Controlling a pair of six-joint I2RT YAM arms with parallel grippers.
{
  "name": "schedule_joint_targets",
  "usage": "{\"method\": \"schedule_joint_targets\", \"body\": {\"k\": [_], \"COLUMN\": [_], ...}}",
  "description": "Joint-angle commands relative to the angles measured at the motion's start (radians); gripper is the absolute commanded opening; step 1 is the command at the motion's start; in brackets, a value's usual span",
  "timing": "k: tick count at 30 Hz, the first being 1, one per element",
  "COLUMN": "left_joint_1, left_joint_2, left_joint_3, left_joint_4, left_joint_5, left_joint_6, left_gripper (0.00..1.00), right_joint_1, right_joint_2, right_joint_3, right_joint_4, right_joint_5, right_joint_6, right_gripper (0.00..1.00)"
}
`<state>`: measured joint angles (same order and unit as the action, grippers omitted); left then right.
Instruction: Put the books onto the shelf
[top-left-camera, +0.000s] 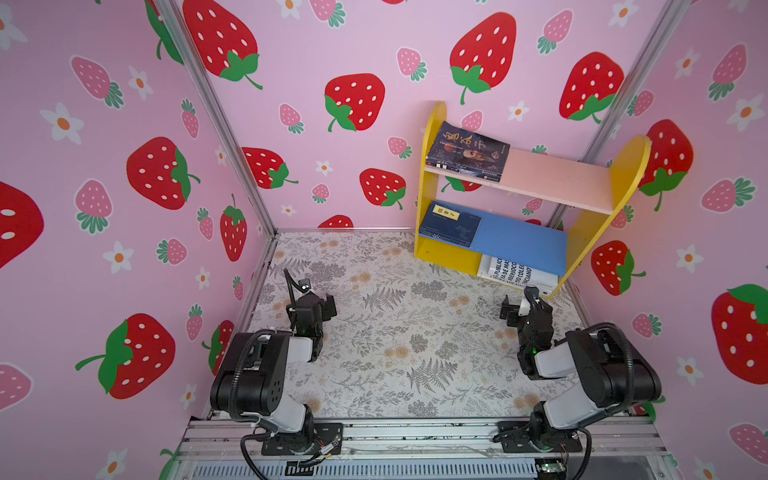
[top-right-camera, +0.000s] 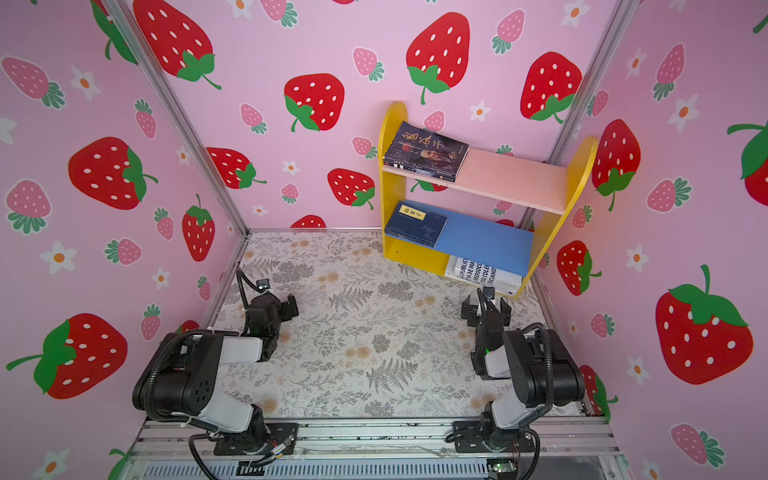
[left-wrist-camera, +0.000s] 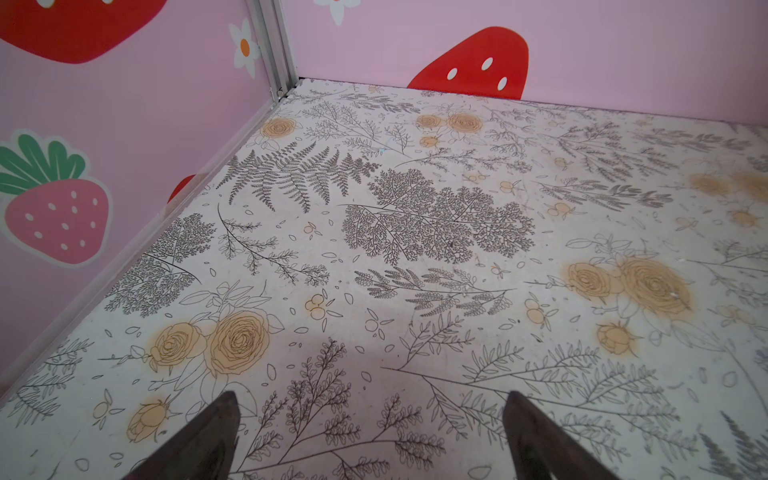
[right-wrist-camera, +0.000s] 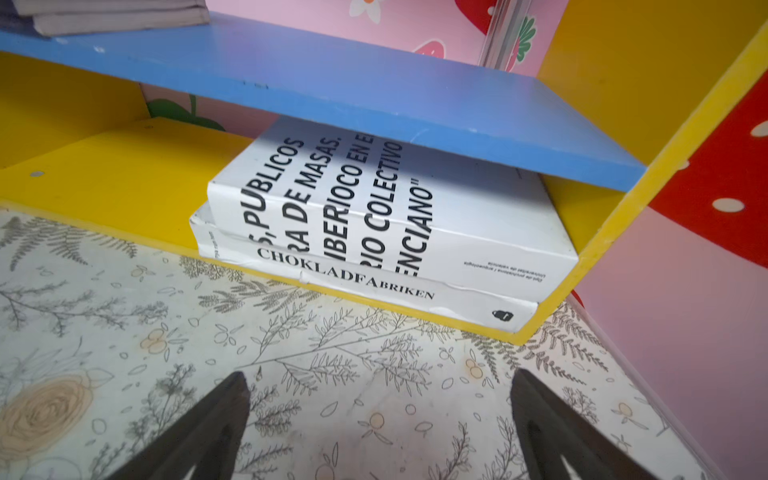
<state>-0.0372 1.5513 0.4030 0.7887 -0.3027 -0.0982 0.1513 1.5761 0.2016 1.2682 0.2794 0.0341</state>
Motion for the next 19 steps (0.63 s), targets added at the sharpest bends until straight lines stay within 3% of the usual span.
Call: {"method": "schedule_joint_targets", "body": {"k": [1, 2, 19], "left_joint_1": [0.006, 0.005, 0.004], "left_joint_2": [-0.007, -0.006, -0.006], "left_joint_3": [0.027, 0.026, 0.027], "left_joint_4": [0.017, 0.016, 0.016], "left_joint_5": [0.007, 0.007, 0.006], "left_joint_6": [0.01, 0.008, 0.012], "left_gripper": [0.99, 0.99, 0.99], "right_joint_1": [-0.013, -0.013, -0.013], "right_joint_2": [0.009, -0.001, -0.002], "right_joint_3": [0.044, 0.062, 0.048], "right_joint_4": [0.047, -0.014, 0.018], "right_joint_5": [0.013, 0.009, 0.009], "right_joint_6": [0.009, 0.007, 0.004], "right_gripper": [1.0, 1.0, 1.0]}}
